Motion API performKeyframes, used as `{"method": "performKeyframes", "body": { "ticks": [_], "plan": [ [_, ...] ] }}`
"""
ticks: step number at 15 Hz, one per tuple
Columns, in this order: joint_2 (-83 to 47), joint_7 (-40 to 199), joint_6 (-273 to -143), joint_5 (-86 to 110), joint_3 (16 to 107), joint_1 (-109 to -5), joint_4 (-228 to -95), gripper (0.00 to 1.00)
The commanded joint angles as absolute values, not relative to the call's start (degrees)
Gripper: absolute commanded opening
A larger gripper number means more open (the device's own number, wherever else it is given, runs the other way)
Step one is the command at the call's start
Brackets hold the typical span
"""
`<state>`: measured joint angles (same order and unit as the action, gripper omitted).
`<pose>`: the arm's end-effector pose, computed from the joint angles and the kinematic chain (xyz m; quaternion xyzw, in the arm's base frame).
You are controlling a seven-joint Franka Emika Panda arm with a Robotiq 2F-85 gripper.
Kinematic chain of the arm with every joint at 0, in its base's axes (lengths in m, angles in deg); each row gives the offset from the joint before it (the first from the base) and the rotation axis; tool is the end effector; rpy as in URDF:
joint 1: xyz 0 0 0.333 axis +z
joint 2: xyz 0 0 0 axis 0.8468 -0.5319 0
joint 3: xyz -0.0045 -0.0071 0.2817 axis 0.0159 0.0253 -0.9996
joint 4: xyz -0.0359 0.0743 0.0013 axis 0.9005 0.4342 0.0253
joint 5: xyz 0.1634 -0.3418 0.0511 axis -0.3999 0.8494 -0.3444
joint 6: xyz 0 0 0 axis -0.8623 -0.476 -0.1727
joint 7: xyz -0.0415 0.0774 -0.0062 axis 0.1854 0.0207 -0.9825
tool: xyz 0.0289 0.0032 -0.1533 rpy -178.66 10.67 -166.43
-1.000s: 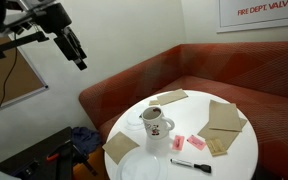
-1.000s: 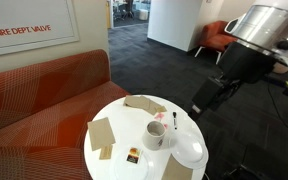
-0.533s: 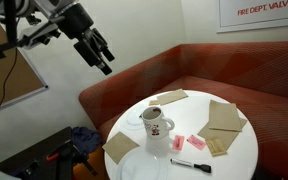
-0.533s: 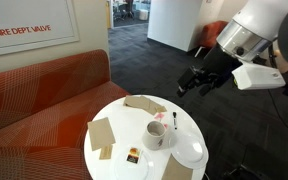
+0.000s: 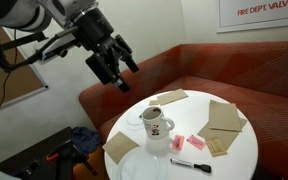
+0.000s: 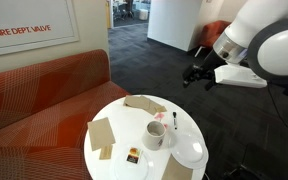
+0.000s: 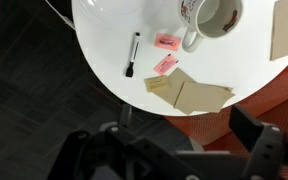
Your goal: Place the black object into the white mug cup
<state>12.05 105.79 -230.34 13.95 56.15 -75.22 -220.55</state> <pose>0.4419 -0.1225 0.2857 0.9197 -0.3559 0.1656 0.0048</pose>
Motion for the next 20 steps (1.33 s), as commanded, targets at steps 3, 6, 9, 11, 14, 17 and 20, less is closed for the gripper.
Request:
{"method": "performKeyframes", "body": {
  "ticks": [3,6,9,11,14,17,20],
  "plan": [
    [4.3,114.0,-233.7,20.1,58.0,-77.9,-217.3,1.0],
    [-0.2,114.6,-237.9,20.5,60.8,-77.0,-216.4,1.0],
    [-5.1,113.3,-241.6,18.8,63.9,-75.4,-215.1,1.0],
    [-8.7,113.3,-243.3,17.8,66.1,-73.7,-213.8,1.0],
    [-13.6,112.0,-244.8,14.4,68.9,-70.7,-211.7,1.0],
    [-18.0,109.4,-245.2,7.1,68.7,-69.2,-209.4,1.0],
    [-22.4,108.0,-245.7,2.2,68.8,-67.6,-206.9,1.0]
  ]
}}
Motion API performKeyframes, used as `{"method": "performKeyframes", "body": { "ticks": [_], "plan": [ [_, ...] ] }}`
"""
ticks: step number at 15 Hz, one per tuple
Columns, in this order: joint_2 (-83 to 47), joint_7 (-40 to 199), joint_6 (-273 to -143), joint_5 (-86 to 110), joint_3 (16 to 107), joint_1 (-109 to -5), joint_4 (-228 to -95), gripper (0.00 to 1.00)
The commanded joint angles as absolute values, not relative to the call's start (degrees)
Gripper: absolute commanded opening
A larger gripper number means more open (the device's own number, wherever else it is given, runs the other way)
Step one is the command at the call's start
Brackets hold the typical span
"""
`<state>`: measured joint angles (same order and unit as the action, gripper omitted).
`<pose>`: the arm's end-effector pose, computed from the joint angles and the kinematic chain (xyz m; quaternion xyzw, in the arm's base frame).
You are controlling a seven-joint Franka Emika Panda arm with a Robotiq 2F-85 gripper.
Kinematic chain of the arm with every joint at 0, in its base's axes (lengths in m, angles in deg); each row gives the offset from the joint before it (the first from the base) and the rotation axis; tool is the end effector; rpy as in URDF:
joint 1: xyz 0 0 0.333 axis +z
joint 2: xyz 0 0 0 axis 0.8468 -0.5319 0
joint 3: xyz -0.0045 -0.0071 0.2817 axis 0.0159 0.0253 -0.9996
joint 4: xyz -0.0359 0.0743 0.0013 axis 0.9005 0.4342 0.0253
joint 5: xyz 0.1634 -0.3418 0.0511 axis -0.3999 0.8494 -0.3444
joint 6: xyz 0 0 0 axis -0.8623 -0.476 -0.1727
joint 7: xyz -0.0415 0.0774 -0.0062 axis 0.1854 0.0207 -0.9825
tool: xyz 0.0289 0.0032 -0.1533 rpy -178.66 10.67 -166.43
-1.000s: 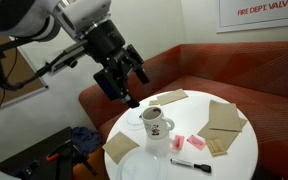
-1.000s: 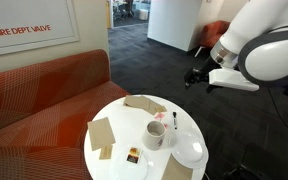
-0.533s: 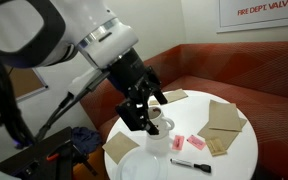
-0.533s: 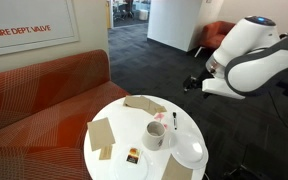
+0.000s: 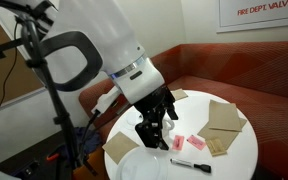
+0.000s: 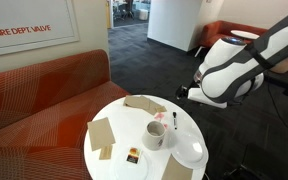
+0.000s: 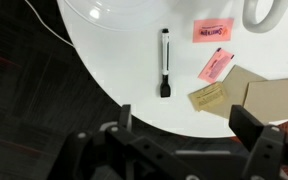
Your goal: Place the black object into the white mug cup
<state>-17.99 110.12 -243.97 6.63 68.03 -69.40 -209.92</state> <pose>0.4620 -0.1929 0.1384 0.8664 -0.4853 0.1178 0.0043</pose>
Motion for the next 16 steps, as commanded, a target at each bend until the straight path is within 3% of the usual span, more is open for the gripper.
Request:
{"method": "performKeyframes", "body": {
  "ticks": [1,16],
  "plan": [
    [-23.8,107.8,-245.7,0.9,68.9,-67.1,-206.1,1.0],
    [-41.1,108.7,-243.6,-4.2,71.6,-62.5,-192.5,1.0]
  ]
}}
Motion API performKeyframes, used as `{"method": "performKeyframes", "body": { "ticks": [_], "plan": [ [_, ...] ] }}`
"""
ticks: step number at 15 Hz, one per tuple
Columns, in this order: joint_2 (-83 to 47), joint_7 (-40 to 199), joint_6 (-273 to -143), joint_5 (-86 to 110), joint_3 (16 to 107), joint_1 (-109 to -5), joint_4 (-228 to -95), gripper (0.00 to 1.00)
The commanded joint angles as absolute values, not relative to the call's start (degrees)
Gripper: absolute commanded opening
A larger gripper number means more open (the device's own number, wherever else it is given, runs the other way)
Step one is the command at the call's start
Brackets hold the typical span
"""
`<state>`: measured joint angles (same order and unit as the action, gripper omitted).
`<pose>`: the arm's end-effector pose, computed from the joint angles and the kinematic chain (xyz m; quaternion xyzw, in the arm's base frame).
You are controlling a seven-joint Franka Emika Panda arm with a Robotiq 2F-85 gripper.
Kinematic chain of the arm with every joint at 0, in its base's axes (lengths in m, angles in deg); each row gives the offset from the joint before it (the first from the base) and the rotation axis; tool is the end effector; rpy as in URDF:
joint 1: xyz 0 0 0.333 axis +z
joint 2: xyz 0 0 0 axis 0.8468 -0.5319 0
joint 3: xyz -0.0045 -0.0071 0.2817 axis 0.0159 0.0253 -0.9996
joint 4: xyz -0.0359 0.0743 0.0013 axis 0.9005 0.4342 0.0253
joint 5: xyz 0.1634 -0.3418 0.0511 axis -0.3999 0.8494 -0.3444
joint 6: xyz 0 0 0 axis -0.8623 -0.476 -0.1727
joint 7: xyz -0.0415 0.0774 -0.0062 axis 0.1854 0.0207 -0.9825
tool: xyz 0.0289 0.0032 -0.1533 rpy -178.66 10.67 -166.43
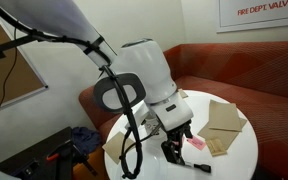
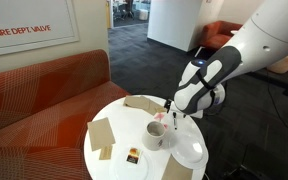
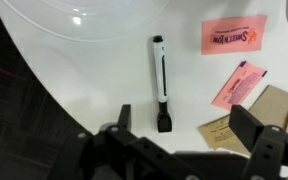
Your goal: Place the black object into the white mug cup
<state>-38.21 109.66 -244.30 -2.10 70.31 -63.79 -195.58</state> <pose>0.4972 -0.1935 0.0436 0.8580 -0.5061 0.0825 0.0280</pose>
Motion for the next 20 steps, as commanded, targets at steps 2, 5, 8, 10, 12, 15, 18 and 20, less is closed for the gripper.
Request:
{"method": "performKeyframes", "body": {
  "ticks": [2,5,8,10,12,15,18,20],
  "plan": [
    [-42.7,108.7,-243.3,-4.6,71.9,-62.3,-191.3,1.0],
    [-44.7,108.7,-242.7,-5.3,72.1,-62.5,-189.8,1.0],
    [-46.2,108.5,-242.4,-5.7,72.1,-62.6,-188.7,0.92],
    [-46.8,108.5,-242.2,-5.9,72.1,-62.7,-188.3,0.71],
    [-47.3,108.5,-242.1,-6.1,72.2,-62.7,-187.9,0.56],
    [-47.7,108.5,-242.1,-6.4,72.3,-62.8,-187.5,0.34],
    [-47.6,108.4,-242.1,-6.5,72.3,-62.8,-187.2,0.12],
    [-47.0,108.2,-241.9,-6.4,72.2,-62.8,-187.5,0.0]
  ]
}}
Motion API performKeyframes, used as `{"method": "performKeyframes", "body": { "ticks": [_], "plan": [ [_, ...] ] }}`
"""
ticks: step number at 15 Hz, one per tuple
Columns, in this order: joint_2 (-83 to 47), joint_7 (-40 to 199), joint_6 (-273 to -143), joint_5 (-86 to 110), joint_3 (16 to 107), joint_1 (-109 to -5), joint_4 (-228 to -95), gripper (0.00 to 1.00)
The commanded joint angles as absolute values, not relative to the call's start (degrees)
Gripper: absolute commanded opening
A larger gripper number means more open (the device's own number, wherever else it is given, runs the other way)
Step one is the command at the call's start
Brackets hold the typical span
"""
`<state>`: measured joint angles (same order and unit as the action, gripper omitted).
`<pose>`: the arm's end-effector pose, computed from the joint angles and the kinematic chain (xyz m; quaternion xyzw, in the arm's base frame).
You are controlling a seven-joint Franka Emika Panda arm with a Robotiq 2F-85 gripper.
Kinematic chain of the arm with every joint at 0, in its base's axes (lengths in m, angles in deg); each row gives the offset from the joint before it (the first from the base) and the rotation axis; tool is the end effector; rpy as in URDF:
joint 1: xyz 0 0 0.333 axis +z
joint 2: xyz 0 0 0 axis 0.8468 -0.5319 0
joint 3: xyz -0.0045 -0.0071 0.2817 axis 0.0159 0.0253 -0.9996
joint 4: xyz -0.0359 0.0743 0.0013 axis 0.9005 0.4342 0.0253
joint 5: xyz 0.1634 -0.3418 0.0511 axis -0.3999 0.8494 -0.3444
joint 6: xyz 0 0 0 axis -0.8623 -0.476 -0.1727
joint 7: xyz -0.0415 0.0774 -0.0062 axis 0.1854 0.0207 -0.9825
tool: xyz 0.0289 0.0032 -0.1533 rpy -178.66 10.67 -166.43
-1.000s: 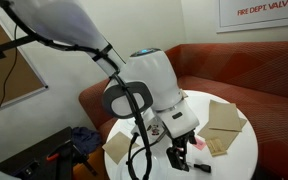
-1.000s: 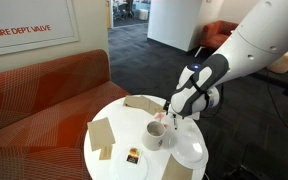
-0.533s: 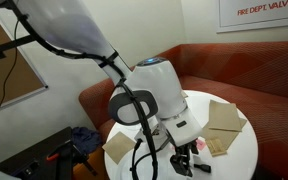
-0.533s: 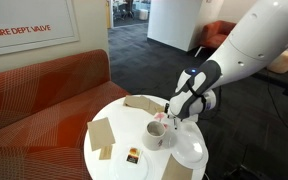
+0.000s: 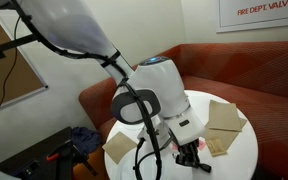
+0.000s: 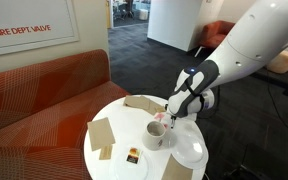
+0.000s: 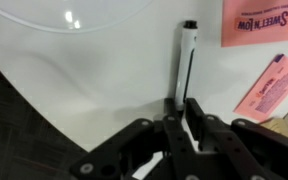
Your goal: Place the black object into the white mug cup
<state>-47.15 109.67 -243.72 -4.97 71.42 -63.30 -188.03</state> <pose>0.5068 -0.2092 0.0017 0.8499 -0.5200 0.0734 0.0434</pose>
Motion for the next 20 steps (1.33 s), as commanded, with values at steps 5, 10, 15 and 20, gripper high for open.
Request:
{"method": "performKeyframes", "body": {
  "ticks": [5,10,15,20],
  "plan": [
    [-41.9,104.7,-242.4,-5.3,72.3,-62.0,-191.1,0.03],
    [-33.3,99.4,-243.1,-4.1,72.7,-60.6,-196.0,0.03],
    [-23.0,95.7,-243.2,-0.1,74.5,-57.7,-202.3,0.03],
    [-13.3,94.8,-243.6,9.4,77.0,-53.8,-208.0,0.03]
  ]
}}
